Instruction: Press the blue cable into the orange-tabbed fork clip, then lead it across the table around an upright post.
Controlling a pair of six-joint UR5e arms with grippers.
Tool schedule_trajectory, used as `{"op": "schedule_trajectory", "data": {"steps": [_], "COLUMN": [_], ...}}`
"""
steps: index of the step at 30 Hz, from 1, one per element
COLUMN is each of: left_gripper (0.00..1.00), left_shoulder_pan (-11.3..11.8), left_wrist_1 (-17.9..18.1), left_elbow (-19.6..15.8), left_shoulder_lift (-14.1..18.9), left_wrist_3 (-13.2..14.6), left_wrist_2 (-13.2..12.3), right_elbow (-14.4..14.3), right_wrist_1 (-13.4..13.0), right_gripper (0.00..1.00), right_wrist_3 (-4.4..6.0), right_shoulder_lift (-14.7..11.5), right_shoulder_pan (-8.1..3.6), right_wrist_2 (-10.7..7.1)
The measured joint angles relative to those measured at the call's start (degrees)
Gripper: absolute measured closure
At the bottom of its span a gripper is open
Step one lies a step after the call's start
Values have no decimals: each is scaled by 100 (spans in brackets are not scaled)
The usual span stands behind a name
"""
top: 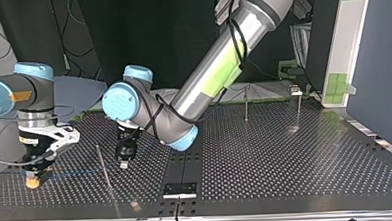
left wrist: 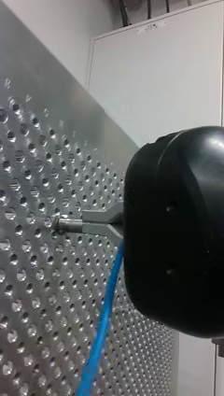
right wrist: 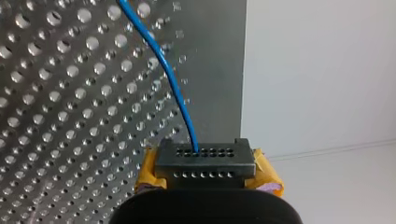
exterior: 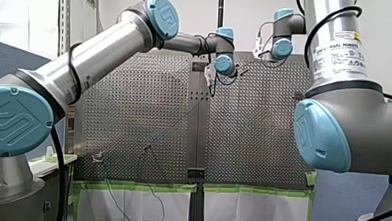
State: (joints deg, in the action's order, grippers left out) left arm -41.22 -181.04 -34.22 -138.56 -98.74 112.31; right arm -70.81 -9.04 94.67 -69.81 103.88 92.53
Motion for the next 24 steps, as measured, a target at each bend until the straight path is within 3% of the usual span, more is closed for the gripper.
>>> {"op": "schedule_trajectory", "data": {"steps": [9, 24], "left_gripper": [100, 100], "left_shoulder_pan": [58, 112], "left_wrist_1": [204, 734], "left_elbow": [331, -341], "left_shoulder_lift": [-58, -61], "left_wrist_3": [-71, -132], "left_wrist_2": [-49, -142], "right_elbow": [-6, -22], "right_wrist_1": [-17, -18], "right_gripper": [100, 100], "right_wrist_3": [51, 82], "right_shoulder_lift": [141, 353], "right_shoulder_pan": [-118, -140], "right_wrist_2": [-82, -127]}}
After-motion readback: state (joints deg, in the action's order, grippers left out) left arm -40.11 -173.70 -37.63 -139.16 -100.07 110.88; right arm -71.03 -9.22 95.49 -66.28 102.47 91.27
